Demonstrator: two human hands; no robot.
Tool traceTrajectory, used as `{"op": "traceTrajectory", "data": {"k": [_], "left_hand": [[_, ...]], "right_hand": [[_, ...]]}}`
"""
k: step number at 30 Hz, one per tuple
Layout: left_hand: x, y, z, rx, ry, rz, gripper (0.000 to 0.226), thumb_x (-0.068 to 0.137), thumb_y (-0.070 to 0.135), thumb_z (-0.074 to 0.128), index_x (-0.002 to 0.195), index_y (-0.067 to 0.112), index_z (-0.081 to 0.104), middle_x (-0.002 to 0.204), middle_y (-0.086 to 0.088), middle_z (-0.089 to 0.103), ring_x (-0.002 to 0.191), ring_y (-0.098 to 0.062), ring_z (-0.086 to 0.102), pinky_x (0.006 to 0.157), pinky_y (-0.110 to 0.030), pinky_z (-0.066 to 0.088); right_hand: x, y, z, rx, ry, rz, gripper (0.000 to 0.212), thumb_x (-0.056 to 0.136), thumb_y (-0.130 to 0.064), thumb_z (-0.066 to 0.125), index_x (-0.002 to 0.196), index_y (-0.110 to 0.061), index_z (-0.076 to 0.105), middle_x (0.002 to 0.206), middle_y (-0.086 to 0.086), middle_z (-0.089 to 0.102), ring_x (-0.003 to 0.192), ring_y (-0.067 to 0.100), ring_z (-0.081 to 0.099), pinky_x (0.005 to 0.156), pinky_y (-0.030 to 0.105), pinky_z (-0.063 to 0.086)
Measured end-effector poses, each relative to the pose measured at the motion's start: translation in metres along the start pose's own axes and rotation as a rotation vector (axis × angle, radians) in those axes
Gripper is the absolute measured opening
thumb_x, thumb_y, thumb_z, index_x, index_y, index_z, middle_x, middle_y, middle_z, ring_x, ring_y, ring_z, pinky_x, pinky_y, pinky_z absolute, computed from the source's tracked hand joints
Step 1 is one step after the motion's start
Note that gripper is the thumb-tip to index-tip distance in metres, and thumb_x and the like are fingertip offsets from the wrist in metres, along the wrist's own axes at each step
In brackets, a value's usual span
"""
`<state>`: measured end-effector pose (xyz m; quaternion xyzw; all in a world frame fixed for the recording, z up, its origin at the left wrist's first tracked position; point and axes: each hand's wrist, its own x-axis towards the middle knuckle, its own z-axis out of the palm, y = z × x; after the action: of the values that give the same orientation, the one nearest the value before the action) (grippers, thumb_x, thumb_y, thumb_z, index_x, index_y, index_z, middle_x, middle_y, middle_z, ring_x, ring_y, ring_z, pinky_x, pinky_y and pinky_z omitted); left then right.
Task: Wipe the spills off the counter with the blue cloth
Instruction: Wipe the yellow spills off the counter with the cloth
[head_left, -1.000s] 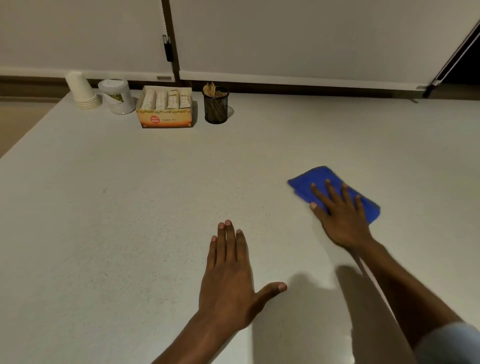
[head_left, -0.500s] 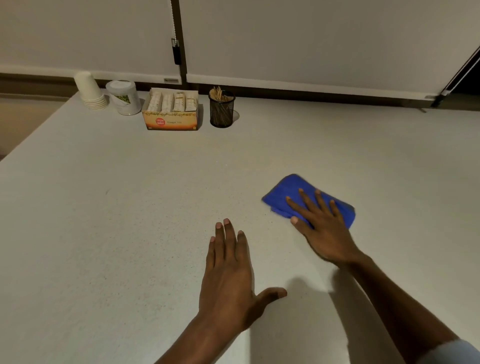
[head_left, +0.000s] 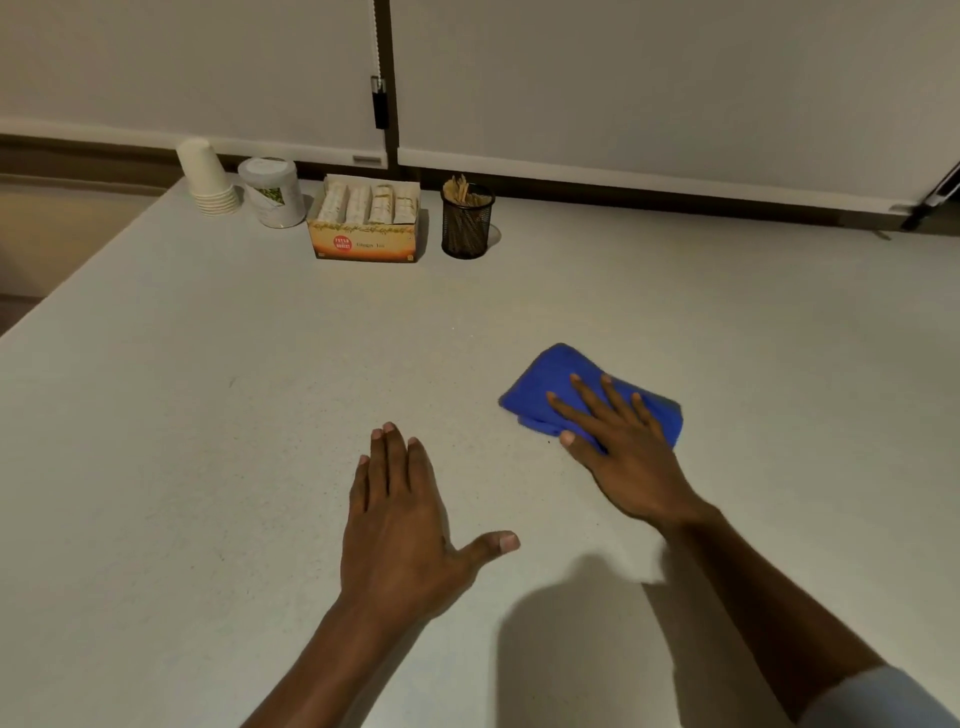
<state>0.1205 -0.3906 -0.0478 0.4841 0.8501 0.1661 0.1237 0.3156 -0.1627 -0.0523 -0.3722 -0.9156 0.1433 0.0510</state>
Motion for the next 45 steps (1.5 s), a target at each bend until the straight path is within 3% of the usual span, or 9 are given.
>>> {"op": "traceTrajectory", "data": {"k": [5, 9, 15, 19, 24, 28, 34, 38, 45], "left_hand": [[-0.001, -0.014, -0.014, 0.019, -0.020, -0.027, 0.165, 0.057, 0.117, 0.026, 0.171, 0.006, -0.015, 0.177, -0.016, -0.035, 0.162, -0.029, -0.039, 0.133, -0.046, -0.020], [-0.001, -0.026, -0.021, -0.028, -0.006, -0.091, 0.169, 0.054, 0.118, 0.024, 0.170, 0.004, -0.021, 0.177, -0.015, -0.034, 0.163, -0.027, -0.038, 0.135, -0.048, -0.020], [-0.002, -0.032, -0.020, -0.046, 0.003, -0.090, 0.168, 0.053, 0.119, 0.021, 0.170, 0.005, -0.019, 0.178, -0.014, -0.032, 0.164, -0.025, -0.036, 0.134, -0.043, -0.020], [0.001, -0.033, -0.022, -0.033, -0.014, -0.079, 0.167, 0.052, 0.117, 0.020, 0.171, 0.005, -0.018, 0.178, -0.016, -0.032, 0.165, -0.027, -0.033, 0.134, -0.044, -0.019], [0.002, -0.046, -0.035, 0.030, 0.007, -0.061, 0.161, 0.063, 0.111, 0.038, 0.170, 0.004, -0.018, 0.175, -0.018, -0.038, 0.160, -0.032, -0.043, 0.129, -0.049, -0.030], [0.002, -0.057, -0.041, 0.045, -0.038, -0.073, 0.157, 0.068, 0.108, 0.043, 0.171, 0.005, -0.016, 0.176, -0.017, -0.037, 0.162, -0.033, -0.039, 0.135, -0.053, -0.020], [-0.002, -0.066, -0.033, -0.007, -0.017, -0.064, 0.158, 0.059, 0.115, 0.021, 0.172, 0.013, -0.018, 0.177, -0.010, -0.036, 0.163, -0.027, -0.037, 0.137, -0.049, -0.014], [-0.001, -0.071, -0.031, -0.017, -0.002, -0.056, 0.160, 0.056, 0.118, 0.019, 0.173, 0.016, -0.018, 0.179, -0.007, -0.033, 0.164, -0.023, -0.035, 0.137, -0.046, -0.015], [-0.003, -0.067, -0.038, -0.009, -0.036, -0.055, 0.161, 0.055, 0.116, 0.014, 0.172, 0.011, -0.017, 0.178, -0.013, -0.032, 0.164, -0.029, -0.035, 0.133, -0.045, -0.019]], "right_hand": [[0.073, 0.038, -0.026, -0.040, 0.009, 0.291, 0.058, 0.107, -0.064, 0.022, 0.163, -0.053, 0.013, 0.178, -0.009, 0.001, 0.164, 0.025, -0.008, 0.130, 0.057, -0.007], [0.114, 0.021, -0.018, -0.053, 0.005, 0.336, 0.059, 0.107, -0.064, 0.020, 0.164, -0.052, 0.012, 0.178, -0.004, -0.002, 0.164, 0.030, -0.012, 0.129, 0.060, -0.010], [0.094, -0.054, 0.001, -0.032, -0.086, 0.011, 0.056, 0.109, -0.059, 0.026, 0.163, -0.053, 0.013, 0.177, -0.009, -0.004, 0.164, 0.026, -0.014, 0.129, 0.056, -0.011], [0.026, -0.079, 0.021, 0.017, -0.086, -0.253, 0.052, 0.108, -0.064, 0.025, 0.158, -0.064, 0.009, 0.175, -0.024, -0.007, 0.161, 0.010, -0.023, 0.127, 0.039, -0.022], [0.036, -0.044, 0.005, -0.052, -0.035, -0.034, 0.053, 0.108, -0.058, 0.030, 0.160, -0.059, 0.016, 0.176, -0.019, -0.001, 0.164, 0.018, -0.012, 0.131, 0.048, -0.010], [0.088, -0.061, 0.003, -0.045, -0.072, 0.115, 0.056, 0.108, -0.062, 0.021, 0.162, -0.055, 0.011, 0.177, -0.010, -0.005, 0.163, 0.025, -0.015, 0.129, 0.057, -0.012], [0.063, -0.138, 0.038, -0.057, -0.097, -0.164, 0.057, 0.107, -0.065, 0.019, 0.161, -0.058, 0.005, 0.176, -0.015, -0.011, 0.162, 0.025, -0.020, 0.129, 0.056, -0.014], [0.011, -0.131, 0.045, -0.045, -0.074, -0.286, 0.053, 0.107, -0.067, 0.018, 0.158, -0.065, 0.001, 0.174, -0.024, -0.011, 0.162, 0.017, -0.022, 0.127, 0.047, -0.018], [0.036, -0.099, 0.015, -0.058, -0.059, 0.093, 0.054, 0.109, -0.060, 0.023, 0.161, -0.057, 0.011, 0.176, -0.016, -0.005, 0.164, 0.024, -0.015, 0.130, 0.055, -0.012]]}}
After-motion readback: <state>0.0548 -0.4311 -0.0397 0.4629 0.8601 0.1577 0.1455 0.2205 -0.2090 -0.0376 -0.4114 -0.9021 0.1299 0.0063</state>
